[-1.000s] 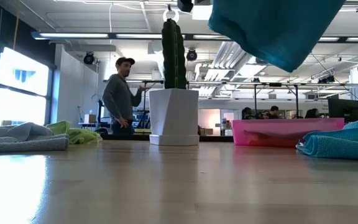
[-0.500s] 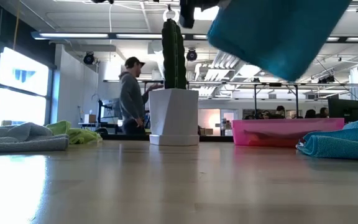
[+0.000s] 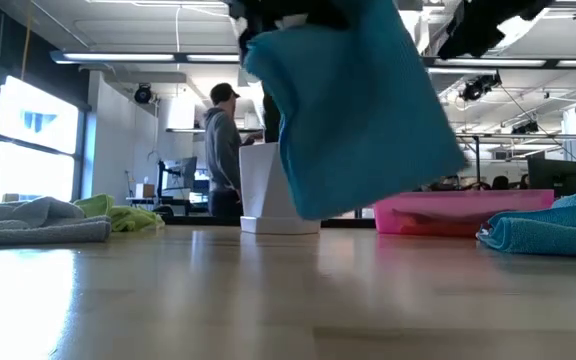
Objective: Fold microfiber towels
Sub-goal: Put the blue microfiber towel into the red bin
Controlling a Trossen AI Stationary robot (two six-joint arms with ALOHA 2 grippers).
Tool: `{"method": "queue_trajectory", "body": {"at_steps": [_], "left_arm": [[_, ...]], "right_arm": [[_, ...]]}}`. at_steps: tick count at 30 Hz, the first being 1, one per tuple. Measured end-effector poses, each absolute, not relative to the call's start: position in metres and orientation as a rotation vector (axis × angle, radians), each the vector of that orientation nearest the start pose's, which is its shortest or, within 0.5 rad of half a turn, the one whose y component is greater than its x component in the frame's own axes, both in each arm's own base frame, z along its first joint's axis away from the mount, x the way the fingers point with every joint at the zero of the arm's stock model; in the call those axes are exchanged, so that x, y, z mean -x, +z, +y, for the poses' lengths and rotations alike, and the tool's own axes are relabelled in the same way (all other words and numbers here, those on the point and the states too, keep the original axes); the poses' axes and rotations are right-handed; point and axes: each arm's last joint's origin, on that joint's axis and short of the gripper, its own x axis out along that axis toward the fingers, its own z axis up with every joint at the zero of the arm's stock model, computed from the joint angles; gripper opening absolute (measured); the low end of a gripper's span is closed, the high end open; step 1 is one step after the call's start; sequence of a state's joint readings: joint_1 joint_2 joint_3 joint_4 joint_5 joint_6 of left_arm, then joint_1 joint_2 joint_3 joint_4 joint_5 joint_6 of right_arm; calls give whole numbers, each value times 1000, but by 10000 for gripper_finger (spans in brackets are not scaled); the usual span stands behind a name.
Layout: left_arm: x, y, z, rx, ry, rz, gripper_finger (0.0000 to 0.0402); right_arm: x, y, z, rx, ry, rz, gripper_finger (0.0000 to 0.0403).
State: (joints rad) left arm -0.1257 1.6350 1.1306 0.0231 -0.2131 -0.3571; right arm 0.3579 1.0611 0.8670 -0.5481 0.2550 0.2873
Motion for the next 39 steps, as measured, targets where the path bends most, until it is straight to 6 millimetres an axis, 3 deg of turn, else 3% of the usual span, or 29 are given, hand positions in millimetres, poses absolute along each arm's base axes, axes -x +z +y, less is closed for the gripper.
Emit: {"method": "queue_trajectory", "body": {"at_steps": [8,14,21,31,39], "left_arm": [[-333,312,-26,320,135,326,1],[-312,356,-18,290,196,295,1],[-310,397,-18,238,186,229,0],[-303,454,-17,192,161,81,0],[-305,465,-18,183,158,53,0]], "right_arm": [[-200,223,83,5,-6,513,155],[-191,200,88,117,6,304,155],[-198,202,84,230,-132,116,156],[-217,213,79,314,-192,-139,156],[-226,223,68,329,-161,-363,156]]}}
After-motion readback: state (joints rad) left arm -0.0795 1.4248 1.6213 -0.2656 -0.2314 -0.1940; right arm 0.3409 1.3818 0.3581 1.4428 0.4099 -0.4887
